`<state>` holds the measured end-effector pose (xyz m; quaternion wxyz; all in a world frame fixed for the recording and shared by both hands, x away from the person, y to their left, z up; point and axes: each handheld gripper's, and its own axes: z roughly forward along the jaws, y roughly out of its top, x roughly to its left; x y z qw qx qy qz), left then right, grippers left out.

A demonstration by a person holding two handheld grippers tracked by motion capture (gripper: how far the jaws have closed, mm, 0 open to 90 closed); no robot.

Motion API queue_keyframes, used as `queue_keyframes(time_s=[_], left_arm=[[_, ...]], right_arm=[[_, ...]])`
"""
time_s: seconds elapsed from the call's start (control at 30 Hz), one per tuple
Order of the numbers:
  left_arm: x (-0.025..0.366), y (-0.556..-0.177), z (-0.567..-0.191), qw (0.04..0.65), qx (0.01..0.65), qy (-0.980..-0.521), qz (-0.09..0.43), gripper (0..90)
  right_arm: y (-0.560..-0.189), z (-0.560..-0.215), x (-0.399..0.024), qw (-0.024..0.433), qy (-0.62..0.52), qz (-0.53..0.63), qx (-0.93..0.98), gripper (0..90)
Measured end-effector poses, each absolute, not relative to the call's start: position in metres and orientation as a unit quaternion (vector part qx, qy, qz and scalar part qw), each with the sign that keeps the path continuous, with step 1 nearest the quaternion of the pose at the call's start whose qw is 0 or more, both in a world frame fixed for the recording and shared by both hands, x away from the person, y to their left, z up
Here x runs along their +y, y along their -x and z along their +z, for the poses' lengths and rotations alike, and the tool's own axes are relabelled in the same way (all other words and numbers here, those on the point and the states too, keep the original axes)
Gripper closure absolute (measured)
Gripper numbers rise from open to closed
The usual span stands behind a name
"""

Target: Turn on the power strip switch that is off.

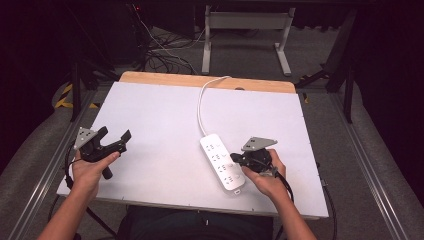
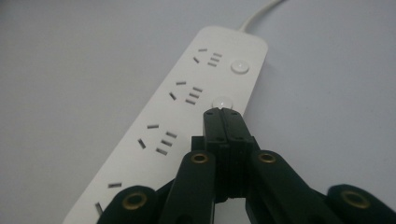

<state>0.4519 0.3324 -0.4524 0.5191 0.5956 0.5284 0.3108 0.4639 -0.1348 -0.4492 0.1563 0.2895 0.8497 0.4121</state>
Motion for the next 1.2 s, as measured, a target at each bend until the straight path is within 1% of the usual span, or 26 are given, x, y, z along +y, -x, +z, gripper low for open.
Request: queue_keyframes(time_s=[0.43,0.87,1.2], left_arm=[[0.333,-0.452,-0.452,0.519,0.527,-0.597,0.311,8.0],[0.332,-0.453,-0.452,0.519,0.526,-0.598,0.310,8.0],[0.332,-0.452,-0.452,0.520,0.527,-0.596,0.311,8.0]], right_arm=[[-0.458,-0.436,-0.156,0.170,-0.293,0.484,0.807,90.0],[-0.452,-0.429,-0.192,0.187,-0.313,0.533,0.764,90.0],[-0.445,-0.425,-0.215,0.208,-0.309,0.564,0.737,90.0]])
